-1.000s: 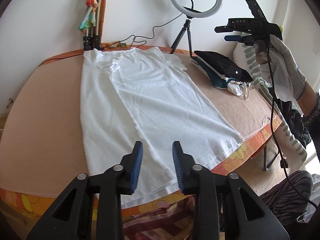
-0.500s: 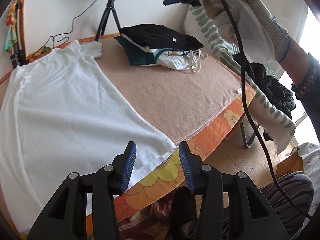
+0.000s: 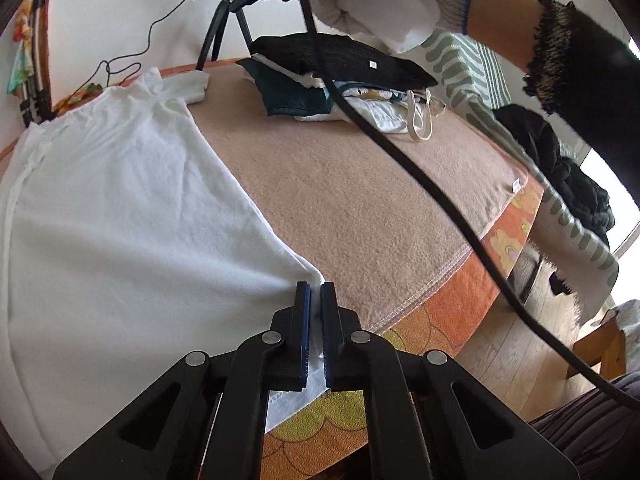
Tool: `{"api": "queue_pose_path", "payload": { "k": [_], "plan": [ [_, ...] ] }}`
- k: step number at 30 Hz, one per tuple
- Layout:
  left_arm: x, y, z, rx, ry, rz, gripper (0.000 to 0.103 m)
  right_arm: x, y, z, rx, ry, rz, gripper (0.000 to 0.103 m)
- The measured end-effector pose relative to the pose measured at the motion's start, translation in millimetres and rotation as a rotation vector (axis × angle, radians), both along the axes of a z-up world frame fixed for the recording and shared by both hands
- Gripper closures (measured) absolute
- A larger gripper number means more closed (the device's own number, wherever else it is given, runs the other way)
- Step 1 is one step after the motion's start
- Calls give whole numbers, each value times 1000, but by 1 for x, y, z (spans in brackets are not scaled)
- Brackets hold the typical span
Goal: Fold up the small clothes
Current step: 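Grasp the hem with left tool while right tool grasps the sleeve edge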
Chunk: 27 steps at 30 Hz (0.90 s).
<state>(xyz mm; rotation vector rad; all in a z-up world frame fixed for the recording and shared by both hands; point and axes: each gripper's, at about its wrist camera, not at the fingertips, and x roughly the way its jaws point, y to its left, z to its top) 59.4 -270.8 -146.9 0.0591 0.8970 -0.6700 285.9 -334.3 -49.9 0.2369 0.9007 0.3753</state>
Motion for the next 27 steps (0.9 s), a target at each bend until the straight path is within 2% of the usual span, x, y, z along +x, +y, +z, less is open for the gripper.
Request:
{"api": "queue_pose_path", "payload": {
  "k": [3,9,14,18,21,24,25,27],
  "plan": [
    [4,8,1,-62,30,26,101,40,11,-29,-25,81,-39,49],
    [0,14,6,-126,35,32,101,89,18,-71,-90,148,-117,49],
    [4,19,7,-165,45,45,101,110,19,-94,-156,177,-173,49],
    [4,19,4,-176,60,50,101,118,22,-109,-179,188,-175,49],
    [3,20,3,-188,62,59,101,118,23,-112,-204,153,-190,51],
    [3,22,0,-211,77,72,101,114,28,-112,-253,108,-180,77],
    [3,22,0,-213,78,74,101,113,30,-113,-258,100,-170,94],
    [3,25,1,-226,73,87,101,113,30,-112,-224,106,-153,96]
  ]
}}
